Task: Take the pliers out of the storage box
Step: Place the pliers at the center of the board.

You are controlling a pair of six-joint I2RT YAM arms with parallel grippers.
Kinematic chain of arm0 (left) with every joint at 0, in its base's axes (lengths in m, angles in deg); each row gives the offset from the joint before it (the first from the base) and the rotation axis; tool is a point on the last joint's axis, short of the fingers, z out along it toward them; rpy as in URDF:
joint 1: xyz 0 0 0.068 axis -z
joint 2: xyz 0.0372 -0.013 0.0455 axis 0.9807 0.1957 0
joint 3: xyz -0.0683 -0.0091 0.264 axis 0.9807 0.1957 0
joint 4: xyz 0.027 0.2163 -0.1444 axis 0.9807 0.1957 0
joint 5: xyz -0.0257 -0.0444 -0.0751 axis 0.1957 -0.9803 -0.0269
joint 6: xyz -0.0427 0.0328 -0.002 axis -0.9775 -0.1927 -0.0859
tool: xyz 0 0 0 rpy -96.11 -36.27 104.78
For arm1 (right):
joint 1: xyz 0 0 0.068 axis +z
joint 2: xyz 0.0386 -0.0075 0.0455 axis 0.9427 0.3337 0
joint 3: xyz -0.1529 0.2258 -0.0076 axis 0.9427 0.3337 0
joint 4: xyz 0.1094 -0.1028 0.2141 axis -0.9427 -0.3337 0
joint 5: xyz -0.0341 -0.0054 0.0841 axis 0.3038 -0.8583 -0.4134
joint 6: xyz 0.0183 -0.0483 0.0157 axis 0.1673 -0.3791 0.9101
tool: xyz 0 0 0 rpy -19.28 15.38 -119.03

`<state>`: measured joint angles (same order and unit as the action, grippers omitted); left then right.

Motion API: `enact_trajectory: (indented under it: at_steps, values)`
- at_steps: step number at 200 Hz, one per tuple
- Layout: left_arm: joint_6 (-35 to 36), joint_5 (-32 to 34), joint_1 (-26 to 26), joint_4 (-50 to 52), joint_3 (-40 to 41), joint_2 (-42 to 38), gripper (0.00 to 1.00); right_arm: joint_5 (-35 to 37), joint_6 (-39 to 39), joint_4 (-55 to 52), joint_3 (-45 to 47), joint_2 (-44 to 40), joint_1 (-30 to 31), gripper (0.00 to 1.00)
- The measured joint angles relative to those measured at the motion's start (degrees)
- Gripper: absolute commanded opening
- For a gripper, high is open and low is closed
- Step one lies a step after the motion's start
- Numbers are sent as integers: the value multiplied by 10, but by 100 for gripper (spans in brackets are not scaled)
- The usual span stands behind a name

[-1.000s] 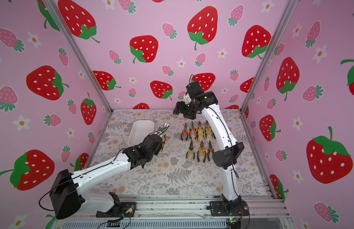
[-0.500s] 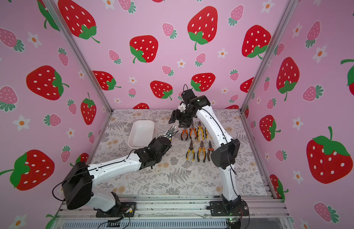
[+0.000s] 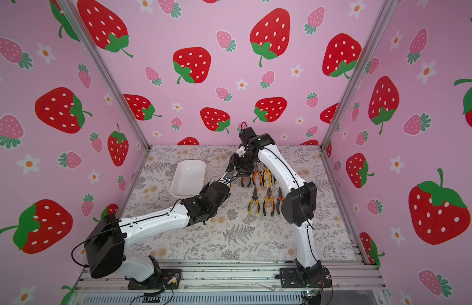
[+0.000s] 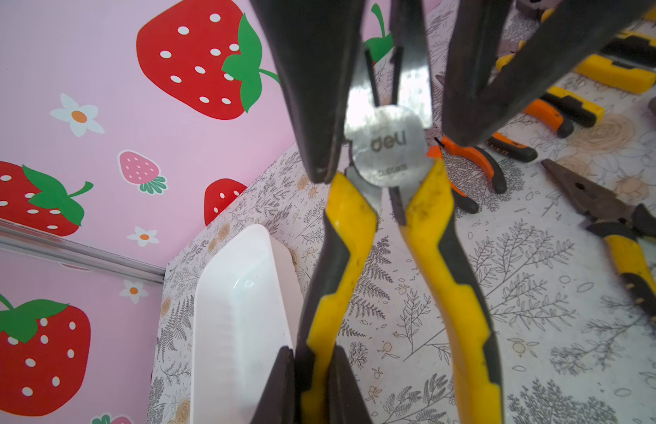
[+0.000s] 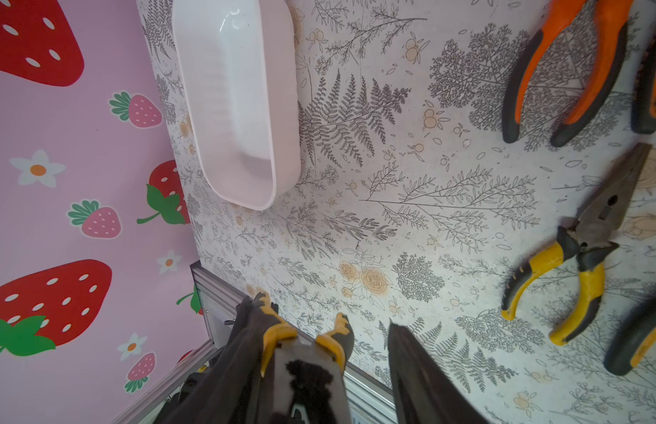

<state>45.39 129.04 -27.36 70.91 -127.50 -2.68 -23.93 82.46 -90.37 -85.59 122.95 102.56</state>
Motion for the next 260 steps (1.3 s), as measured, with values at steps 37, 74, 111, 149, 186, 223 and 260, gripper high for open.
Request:
enact_trajectory:
  at_steps: [37, 74, 111, 149, 186, 223, 260]
  values:
    - [0, 0, 1, 0, -9, 6, 0, 1, 8, 10, 21, -17, 11, 46]
    - [-23, 8, -3, 6, -12, 14, 0, -4, 29, 30, 46, -30, 12, 3]
    - [-29, 16, -6, 14, -20, 11, 22, 12, 28, 27, 62, -47, 11, 0]
    - [-60, -12, 13, 34, -24, -37, 10, 54, 2, 32, 65, -47, 17, 0]
    - [-106, -25, 13, 61, 3, -135, 41, 77, -20, 38, 102, -49, 17, 13]
    - [-183, -44, -3, 117, 11, -122, 46, 78, -101, 55, 188, -56, 20, 73]
    - [-303, -137, -124, 168, 37, -99, 42, 98, -196, 80, 291, -62, 57, 99]
